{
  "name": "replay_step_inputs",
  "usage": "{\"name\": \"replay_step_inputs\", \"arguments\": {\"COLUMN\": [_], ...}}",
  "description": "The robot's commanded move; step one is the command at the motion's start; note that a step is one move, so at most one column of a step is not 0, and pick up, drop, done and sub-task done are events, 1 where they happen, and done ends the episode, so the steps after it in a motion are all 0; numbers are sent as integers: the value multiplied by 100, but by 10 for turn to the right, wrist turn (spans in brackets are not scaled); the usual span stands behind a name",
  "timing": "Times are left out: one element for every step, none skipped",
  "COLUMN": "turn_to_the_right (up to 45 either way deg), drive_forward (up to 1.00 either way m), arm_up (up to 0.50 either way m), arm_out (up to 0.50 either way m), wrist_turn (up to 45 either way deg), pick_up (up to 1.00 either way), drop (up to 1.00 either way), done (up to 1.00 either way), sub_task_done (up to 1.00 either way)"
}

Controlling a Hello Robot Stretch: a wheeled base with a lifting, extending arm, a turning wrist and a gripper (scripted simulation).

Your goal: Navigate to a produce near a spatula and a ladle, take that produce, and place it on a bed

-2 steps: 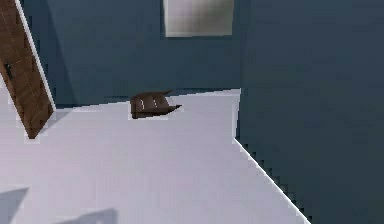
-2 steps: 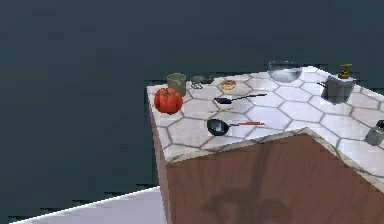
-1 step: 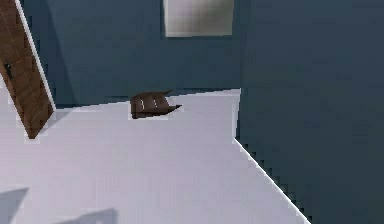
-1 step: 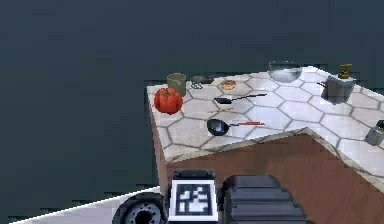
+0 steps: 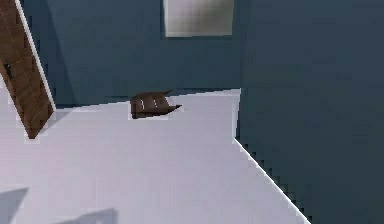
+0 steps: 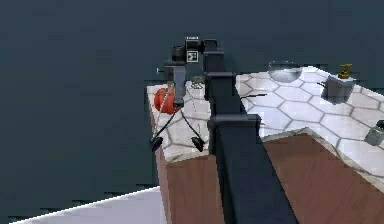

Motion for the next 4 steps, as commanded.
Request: {"name": "replay_step_inputs", "arguments": {"turn_to_the_right": [0, 0, 0, 0], "drive_forward": [0, 0, 0, 0], "arm_up": [0, 0, 0, 0], "arm_out": [0, 0, 0, 0], "wrist_turn": [450, 450, 450, 240], "pick_up": [0, 0, 0, 0], "drop": [0, 0, 0, 0], "done": [0, 0, 0, 0], "sub_task_done": [0, 0, 0, 0]}}
